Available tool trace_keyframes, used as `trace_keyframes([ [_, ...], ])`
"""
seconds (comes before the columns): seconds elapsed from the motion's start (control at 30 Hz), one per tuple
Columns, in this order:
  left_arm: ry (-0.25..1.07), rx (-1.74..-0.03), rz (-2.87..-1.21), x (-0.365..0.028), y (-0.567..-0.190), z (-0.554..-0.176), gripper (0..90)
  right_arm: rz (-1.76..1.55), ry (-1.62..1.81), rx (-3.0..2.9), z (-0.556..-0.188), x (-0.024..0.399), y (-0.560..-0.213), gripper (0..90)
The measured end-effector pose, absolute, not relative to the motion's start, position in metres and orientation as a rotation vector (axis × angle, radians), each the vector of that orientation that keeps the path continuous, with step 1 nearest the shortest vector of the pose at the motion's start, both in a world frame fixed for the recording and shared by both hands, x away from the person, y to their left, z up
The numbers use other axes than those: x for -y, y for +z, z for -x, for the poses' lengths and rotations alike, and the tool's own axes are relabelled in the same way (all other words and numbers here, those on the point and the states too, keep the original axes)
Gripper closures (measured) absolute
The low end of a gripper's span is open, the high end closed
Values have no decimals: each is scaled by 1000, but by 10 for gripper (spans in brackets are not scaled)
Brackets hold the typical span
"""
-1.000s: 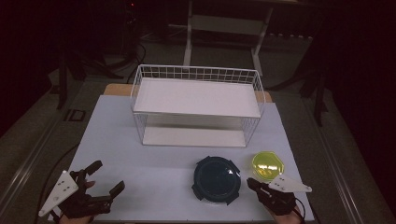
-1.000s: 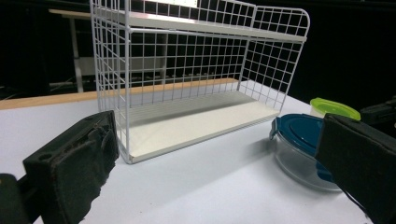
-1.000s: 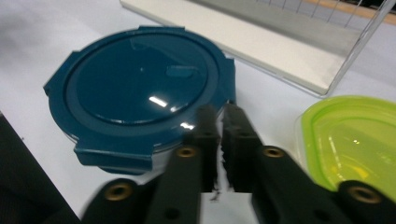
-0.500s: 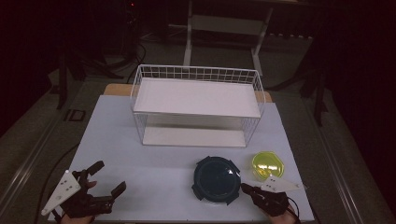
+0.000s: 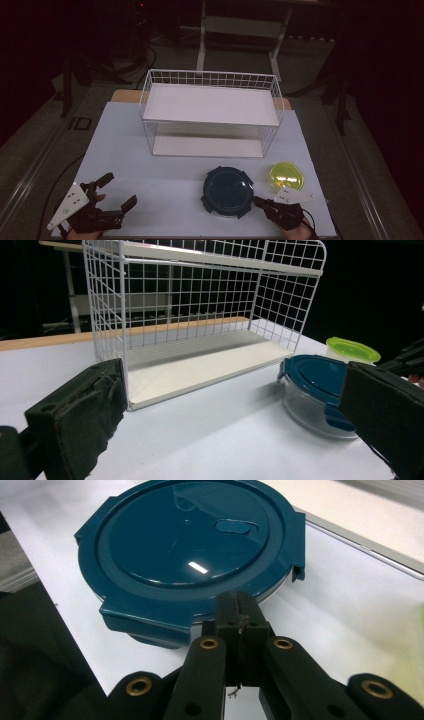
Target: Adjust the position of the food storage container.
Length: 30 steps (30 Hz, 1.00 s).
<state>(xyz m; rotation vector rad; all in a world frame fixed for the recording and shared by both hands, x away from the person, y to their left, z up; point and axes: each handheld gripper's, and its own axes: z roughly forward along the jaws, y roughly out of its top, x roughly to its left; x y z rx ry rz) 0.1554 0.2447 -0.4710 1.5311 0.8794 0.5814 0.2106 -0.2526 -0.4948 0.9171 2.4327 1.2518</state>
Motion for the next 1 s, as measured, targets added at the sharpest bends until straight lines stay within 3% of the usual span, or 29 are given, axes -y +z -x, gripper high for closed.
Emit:
trace_keyframes([
  [0.5,572,-875,-1536,-241,-472,-156,0,-817,1306,-2517,-217,213,-494,900],
  [1.0,568,-873,-1540,-242,-473,-155,0,-861,1305,-2498,-225,218,-496,900],
])
